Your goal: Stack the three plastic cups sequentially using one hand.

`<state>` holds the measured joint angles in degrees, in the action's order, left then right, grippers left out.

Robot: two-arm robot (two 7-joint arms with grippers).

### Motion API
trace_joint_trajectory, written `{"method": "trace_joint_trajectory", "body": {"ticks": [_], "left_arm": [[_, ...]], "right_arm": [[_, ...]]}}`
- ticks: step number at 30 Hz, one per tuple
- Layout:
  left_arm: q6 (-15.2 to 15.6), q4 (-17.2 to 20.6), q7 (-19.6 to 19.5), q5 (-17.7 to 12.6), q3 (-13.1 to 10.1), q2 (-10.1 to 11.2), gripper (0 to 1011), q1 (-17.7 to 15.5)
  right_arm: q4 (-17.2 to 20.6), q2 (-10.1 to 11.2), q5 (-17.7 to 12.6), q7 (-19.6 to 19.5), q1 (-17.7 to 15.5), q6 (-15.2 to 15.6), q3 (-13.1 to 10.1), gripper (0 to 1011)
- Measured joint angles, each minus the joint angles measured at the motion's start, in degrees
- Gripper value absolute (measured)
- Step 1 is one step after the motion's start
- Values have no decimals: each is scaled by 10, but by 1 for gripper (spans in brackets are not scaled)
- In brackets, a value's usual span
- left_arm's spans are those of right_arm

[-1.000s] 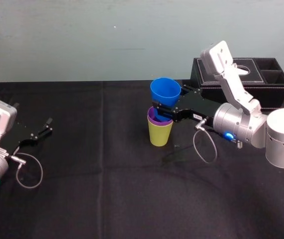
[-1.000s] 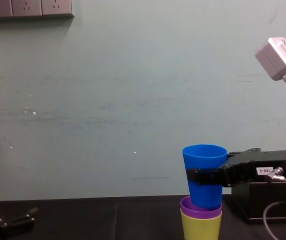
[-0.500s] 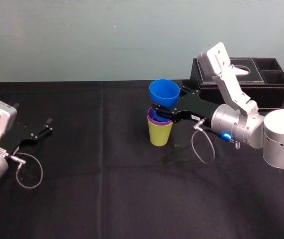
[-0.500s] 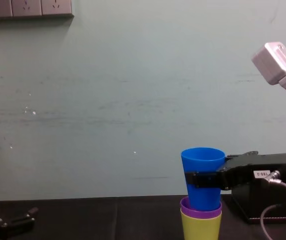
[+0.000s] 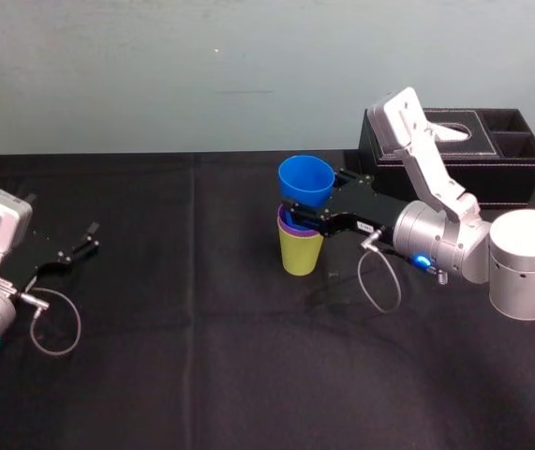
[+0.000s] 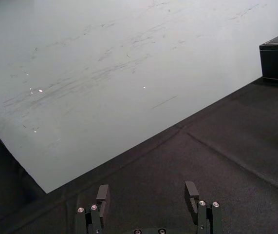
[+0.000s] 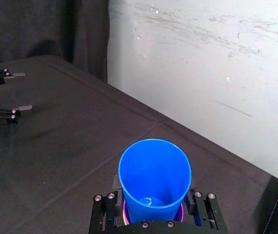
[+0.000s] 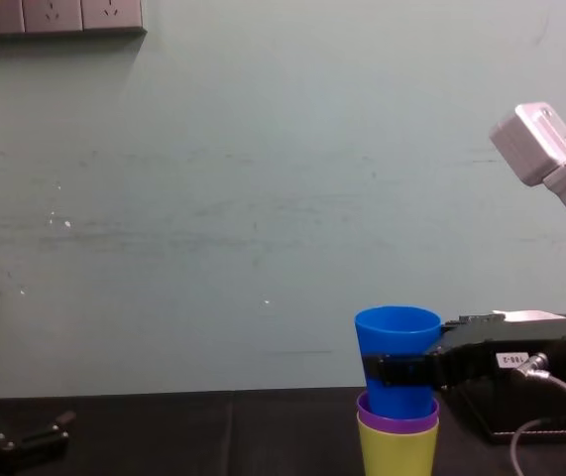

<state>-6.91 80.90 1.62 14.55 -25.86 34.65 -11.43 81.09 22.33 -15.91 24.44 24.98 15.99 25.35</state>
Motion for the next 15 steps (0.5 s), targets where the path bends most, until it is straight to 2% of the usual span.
{"method": "trace_joint_trajectory", "body": {"ticks": [15], "left_arm": [[0,0,0,0,0,0,1010,0]], "right_arm": [[1,0,0,0,0,0,0,723]]}}
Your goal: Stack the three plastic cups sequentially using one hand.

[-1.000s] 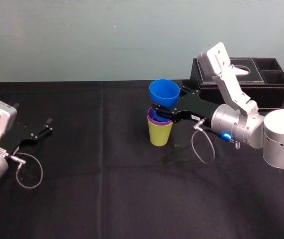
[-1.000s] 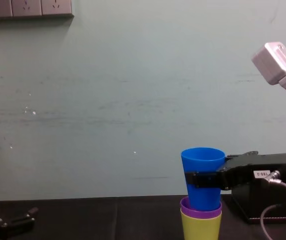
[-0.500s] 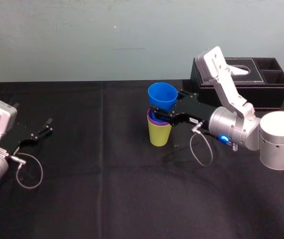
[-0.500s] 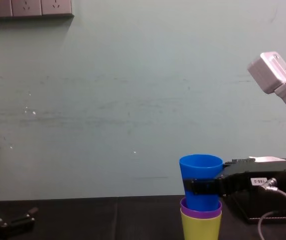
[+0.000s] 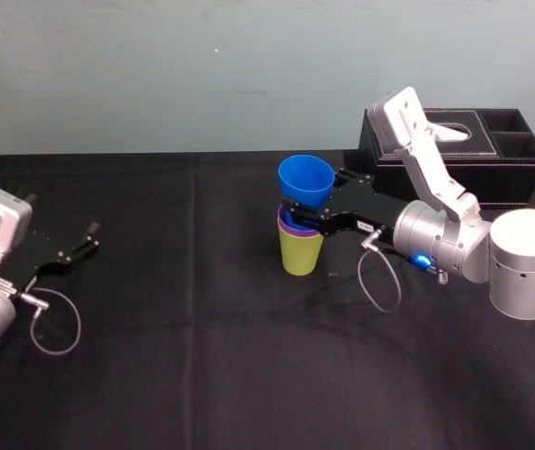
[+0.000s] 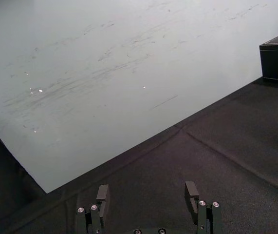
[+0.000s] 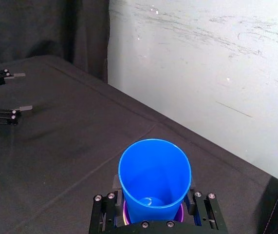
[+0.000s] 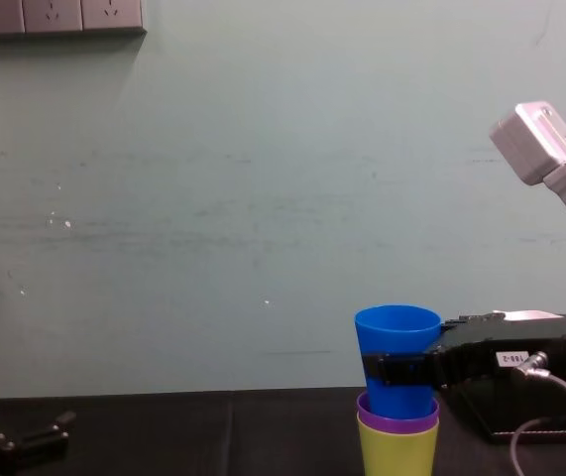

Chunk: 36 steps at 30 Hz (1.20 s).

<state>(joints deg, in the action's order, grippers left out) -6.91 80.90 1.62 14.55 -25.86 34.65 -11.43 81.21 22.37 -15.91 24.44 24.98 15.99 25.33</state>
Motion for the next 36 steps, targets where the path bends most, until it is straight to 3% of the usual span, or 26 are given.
{"method": "trace_joint_trajectory", "body": {"ticks": [3,14,30,36], "left_arm": [[0,0,0,0,0,0,1010,0],[0,0,0,0,0,0,1010,0],[0,0,0,0,0,0,1010,0],[0,0,0,0,0,0,1010,0]], "right_arm": [[0,0,0,0,0,0,0,724],[1,0,0,0,-1,0,0,1003],[2,1,0,-1,-1,0,0,1000],[27,9,-5,-9,-23,-6,-15,1000]]}}
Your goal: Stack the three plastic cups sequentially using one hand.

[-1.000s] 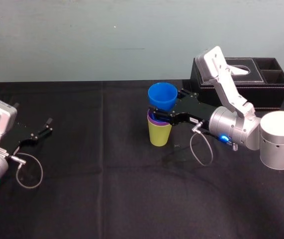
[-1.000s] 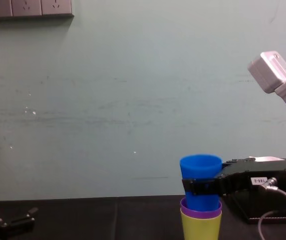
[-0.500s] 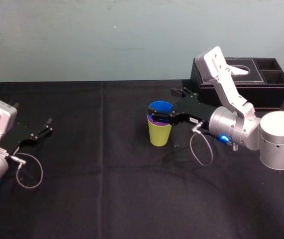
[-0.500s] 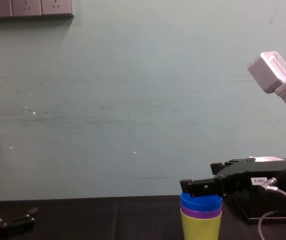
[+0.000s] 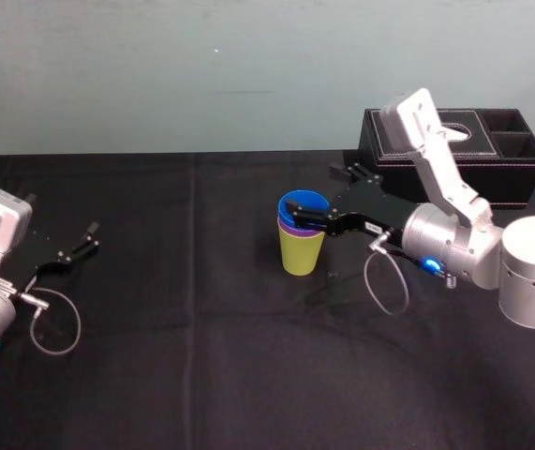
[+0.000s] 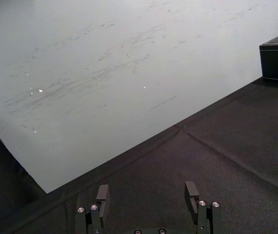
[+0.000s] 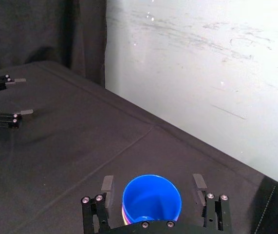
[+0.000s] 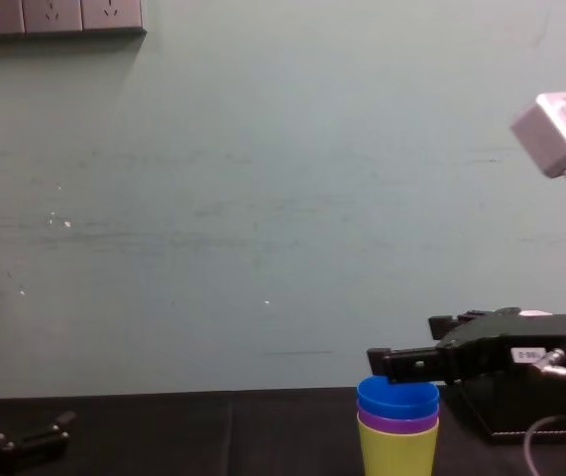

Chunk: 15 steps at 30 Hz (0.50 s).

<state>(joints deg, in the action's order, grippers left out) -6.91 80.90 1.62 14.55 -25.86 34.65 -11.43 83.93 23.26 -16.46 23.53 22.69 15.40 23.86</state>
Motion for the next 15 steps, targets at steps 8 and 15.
{"method": "trace_joint_trajectory", "body": {"ticks": [8,15], "left_arm": [[0,0,0,0,0,0,1010,0],[0,0,0,0,0,0,1010,0]], "right_arm": [[32,21,-11,-10,-38,-18,-27,1000],[49,39,-12,-22,-71,-41,-53,1000]]}}
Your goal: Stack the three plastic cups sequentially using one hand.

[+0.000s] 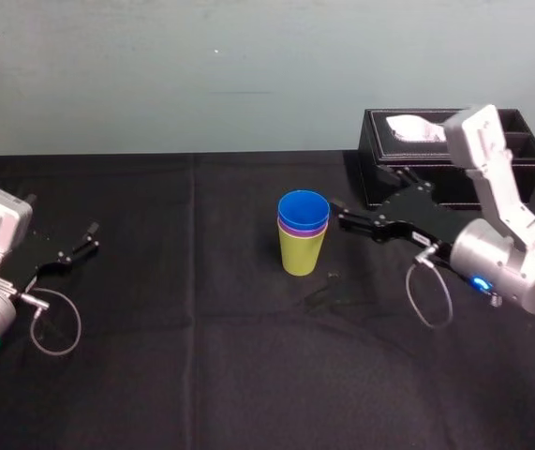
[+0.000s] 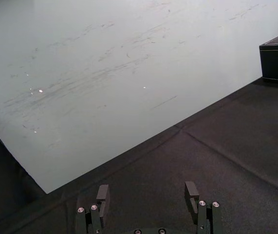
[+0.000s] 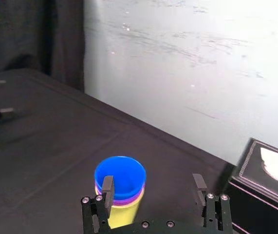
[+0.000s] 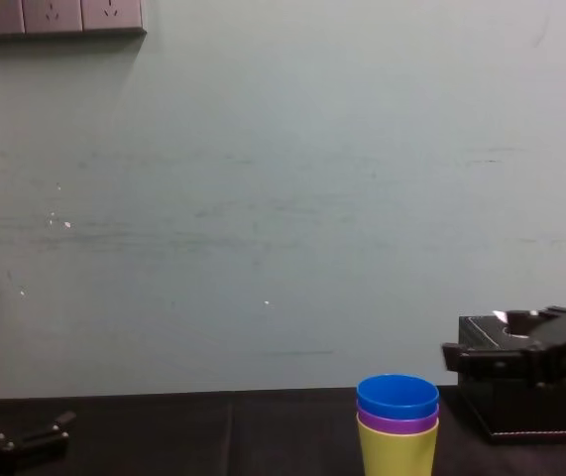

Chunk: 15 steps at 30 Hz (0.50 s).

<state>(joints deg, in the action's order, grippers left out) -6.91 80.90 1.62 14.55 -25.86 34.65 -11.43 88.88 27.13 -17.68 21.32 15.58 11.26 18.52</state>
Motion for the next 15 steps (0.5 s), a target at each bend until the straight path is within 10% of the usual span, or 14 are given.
{"method": "trace_joint_trajectory", "body": {"ticks": [15], "left_arm": [[0,0,0,0,0,0,1010,0]], "right_arm": [[-19,13,-3,-8,-50,-38,-43,1000]]}}
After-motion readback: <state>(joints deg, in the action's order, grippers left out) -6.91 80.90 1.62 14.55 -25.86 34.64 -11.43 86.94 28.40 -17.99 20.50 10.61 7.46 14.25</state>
